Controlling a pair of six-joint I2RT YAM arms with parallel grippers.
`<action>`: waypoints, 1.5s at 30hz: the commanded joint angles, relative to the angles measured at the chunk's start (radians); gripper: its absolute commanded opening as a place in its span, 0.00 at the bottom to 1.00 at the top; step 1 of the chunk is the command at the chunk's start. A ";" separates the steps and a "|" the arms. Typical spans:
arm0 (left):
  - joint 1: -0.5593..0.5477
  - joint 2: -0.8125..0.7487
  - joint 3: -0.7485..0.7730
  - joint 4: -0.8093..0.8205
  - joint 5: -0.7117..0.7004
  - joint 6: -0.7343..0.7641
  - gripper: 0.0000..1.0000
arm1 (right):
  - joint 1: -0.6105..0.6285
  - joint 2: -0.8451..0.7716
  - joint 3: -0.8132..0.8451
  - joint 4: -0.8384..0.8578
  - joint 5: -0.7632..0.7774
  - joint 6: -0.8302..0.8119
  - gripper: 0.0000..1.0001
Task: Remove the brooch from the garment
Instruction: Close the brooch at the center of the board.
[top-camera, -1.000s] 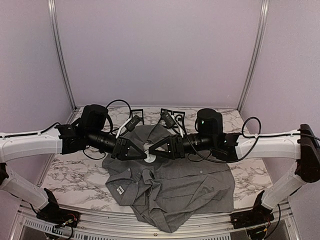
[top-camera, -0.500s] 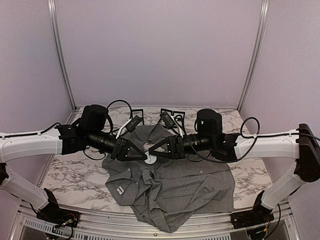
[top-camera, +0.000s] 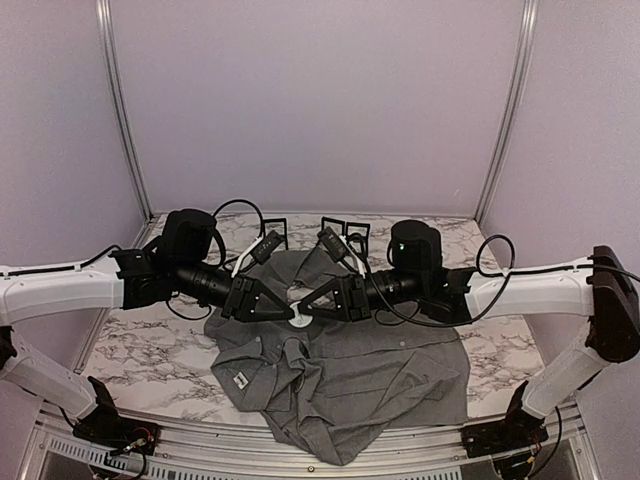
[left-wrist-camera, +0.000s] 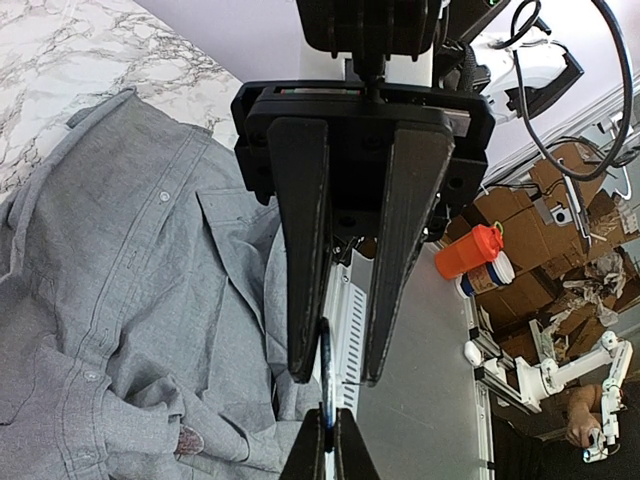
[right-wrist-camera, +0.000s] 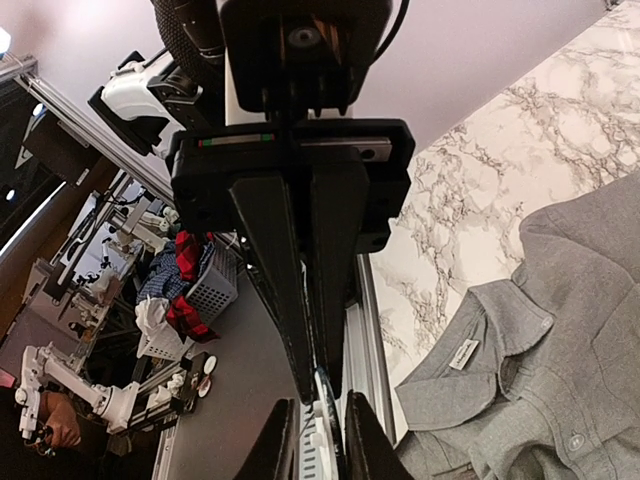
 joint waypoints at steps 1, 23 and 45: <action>0.000 -0.028 0.023 0.004 -0.027 0.006 0.00 | -0.002 0.016 -0.002 0.014 -0.035 -0.013 0.16; 0.000 -0.035 0.002 0.059 -0.011 -0.042 0.00 | 0.003 0.036 -0.011 0.019 -0.022 -0.016 0.09; -0.003 -0.054 -0.074 0.230 0.003 -0.166 0.00 | 0.024 0.057 -0.013 0.067 0.038 0.002 0.06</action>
